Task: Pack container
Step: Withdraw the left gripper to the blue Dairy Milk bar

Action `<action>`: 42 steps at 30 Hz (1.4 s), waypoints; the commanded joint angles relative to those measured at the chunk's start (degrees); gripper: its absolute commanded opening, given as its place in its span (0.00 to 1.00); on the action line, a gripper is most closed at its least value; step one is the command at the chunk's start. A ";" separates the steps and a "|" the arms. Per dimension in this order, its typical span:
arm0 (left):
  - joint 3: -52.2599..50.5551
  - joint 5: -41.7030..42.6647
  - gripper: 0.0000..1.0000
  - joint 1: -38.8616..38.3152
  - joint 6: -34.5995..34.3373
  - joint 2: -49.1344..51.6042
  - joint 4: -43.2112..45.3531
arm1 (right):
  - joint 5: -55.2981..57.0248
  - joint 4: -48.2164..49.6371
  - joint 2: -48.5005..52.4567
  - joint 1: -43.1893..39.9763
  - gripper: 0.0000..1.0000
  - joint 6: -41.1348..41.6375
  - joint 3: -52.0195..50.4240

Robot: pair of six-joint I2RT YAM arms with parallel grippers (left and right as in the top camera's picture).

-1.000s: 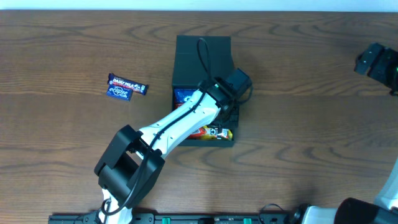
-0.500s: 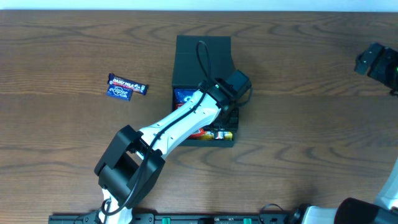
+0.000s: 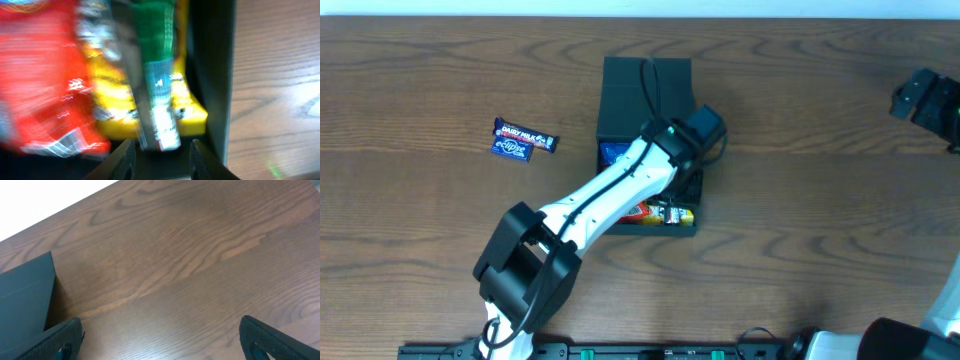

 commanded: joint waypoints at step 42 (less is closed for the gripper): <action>10.95 -11.34 0.68 41.57 -28.59 16.63 9.16 | -18.86 -6.80 3.37 0.44 0.99 -17.05 0.52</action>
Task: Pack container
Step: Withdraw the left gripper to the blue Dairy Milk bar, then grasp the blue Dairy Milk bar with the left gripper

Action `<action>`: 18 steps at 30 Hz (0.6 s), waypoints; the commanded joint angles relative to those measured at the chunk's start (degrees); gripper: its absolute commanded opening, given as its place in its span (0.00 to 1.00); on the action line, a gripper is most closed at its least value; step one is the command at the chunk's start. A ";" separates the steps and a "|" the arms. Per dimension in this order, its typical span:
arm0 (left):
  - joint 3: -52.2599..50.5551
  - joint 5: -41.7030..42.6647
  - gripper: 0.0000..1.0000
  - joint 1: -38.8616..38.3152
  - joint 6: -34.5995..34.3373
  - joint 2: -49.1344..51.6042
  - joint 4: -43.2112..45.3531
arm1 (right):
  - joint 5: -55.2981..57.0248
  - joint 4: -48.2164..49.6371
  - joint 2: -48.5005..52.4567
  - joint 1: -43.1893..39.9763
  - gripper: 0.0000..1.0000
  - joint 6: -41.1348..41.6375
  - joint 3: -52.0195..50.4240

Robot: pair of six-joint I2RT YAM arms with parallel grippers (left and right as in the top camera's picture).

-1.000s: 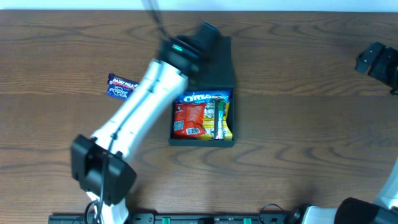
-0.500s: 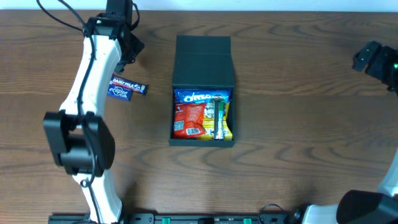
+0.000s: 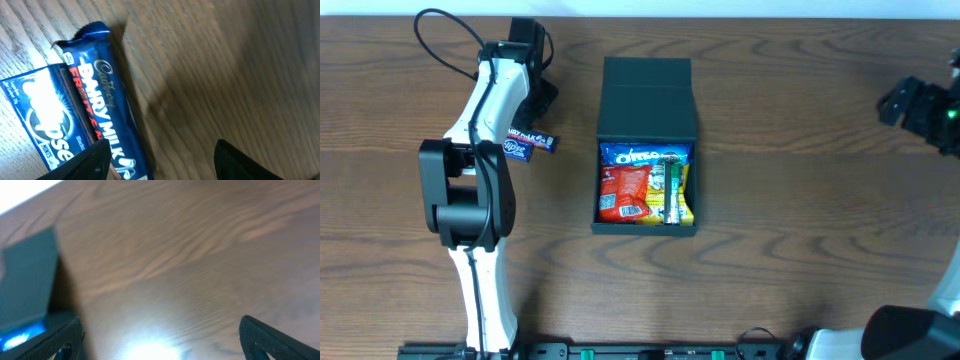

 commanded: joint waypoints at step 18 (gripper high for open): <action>0.52 2.21 0.68 3.56 -2.01 3.72 -0.94 | -30.01 -21.99 0.35 12.28 0.99 -53.09 0.52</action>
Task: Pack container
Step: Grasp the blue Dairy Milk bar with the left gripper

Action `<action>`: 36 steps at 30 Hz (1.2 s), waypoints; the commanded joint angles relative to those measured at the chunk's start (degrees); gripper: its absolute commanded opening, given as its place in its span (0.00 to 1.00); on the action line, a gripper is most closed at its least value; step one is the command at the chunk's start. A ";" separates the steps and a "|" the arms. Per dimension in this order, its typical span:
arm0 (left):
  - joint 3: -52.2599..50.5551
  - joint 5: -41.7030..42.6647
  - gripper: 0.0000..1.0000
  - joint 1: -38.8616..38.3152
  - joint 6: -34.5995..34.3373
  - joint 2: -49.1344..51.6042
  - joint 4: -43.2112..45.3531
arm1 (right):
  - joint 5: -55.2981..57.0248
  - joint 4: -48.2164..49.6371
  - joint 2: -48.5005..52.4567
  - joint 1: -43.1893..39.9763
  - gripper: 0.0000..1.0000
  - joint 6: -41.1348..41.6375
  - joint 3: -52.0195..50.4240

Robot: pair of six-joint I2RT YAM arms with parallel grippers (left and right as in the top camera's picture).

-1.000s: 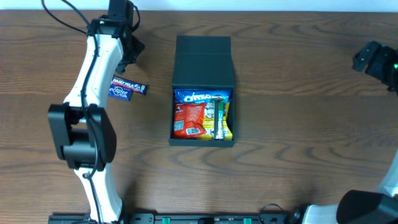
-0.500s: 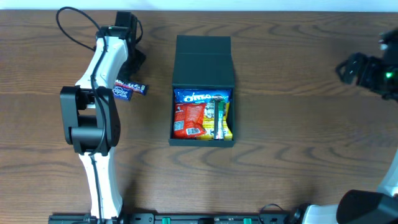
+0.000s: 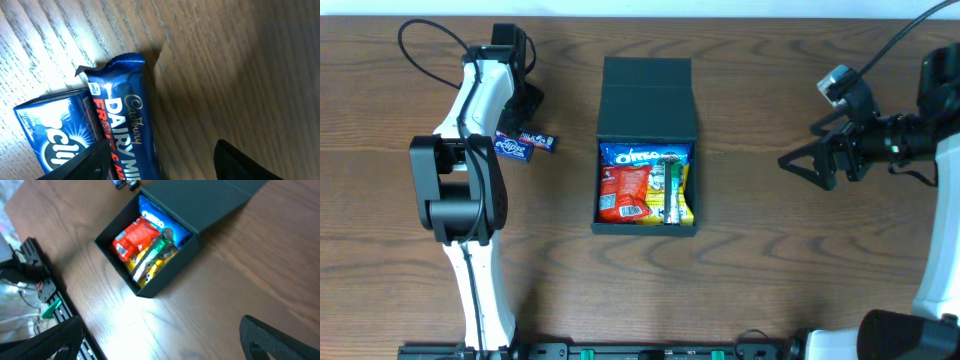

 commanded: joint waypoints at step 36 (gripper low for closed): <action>0.85 3.87 0.36 0.07 0.92 4.76 -2.25 | -2.03 2.40 0.33 0.72 0.99 -2.47 0.46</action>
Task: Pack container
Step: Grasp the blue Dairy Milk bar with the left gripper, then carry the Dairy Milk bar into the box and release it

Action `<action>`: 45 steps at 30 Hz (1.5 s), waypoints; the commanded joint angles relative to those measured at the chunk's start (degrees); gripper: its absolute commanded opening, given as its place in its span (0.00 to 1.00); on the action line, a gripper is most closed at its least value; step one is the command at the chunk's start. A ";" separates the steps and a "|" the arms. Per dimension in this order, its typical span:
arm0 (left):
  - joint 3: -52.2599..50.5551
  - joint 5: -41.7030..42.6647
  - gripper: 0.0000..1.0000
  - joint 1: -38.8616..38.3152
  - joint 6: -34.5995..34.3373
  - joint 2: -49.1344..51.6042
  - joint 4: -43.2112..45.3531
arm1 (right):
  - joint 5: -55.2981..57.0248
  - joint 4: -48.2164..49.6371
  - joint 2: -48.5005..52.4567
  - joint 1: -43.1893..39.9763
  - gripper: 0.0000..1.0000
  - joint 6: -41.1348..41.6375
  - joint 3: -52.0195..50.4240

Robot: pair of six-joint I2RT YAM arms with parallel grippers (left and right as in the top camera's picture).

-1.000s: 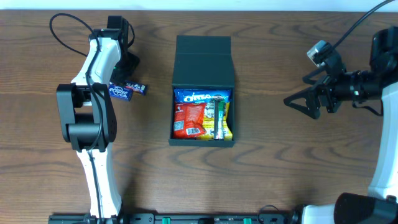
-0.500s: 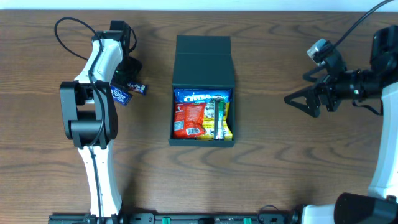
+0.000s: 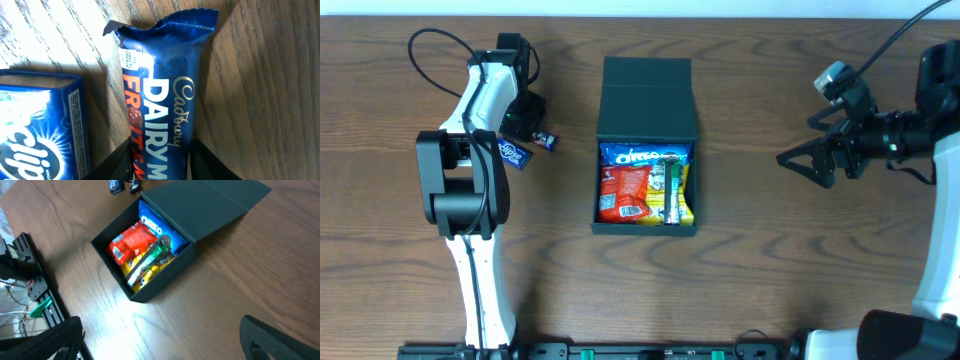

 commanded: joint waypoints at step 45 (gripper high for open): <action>9.25 1.38 0.06 -17.40 25.62 -18.18 -25.24 | -0.74 9.97 0.26 -8.02 0.99 9.88 0.48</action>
